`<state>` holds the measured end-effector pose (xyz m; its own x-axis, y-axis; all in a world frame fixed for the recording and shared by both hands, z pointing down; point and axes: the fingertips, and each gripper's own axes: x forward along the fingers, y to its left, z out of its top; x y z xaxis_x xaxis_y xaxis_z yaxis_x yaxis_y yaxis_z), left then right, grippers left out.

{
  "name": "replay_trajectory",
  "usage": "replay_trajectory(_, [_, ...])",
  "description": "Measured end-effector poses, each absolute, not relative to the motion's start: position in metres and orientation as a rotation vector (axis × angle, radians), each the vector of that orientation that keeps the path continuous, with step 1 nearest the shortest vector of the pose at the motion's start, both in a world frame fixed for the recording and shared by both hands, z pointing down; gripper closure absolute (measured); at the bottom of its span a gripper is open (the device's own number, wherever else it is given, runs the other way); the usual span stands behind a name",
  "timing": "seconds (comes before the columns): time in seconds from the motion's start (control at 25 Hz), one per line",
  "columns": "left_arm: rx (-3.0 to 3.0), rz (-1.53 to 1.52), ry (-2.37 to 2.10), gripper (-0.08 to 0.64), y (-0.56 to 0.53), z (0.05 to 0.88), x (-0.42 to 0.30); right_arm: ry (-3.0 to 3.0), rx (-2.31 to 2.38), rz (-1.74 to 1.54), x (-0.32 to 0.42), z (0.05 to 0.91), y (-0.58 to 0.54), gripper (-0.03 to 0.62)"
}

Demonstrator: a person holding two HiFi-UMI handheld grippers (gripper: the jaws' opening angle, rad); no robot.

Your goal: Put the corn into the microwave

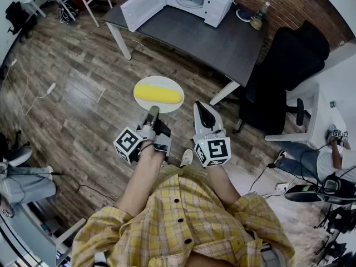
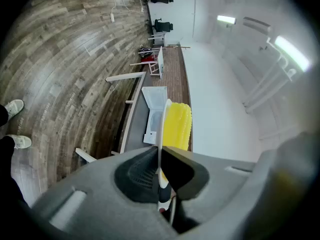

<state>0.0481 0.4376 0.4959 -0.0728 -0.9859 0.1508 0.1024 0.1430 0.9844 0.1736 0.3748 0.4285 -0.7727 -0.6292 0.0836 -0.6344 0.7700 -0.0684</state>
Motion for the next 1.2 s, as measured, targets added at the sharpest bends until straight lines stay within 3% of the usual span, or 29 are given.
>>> replay_trajectory(1.2, [0.957,-1.229,-1.276,0.545,0.389,0.535,0.089,-2.936,0.963,0.157,0.238,0.459,0.312,0.589])
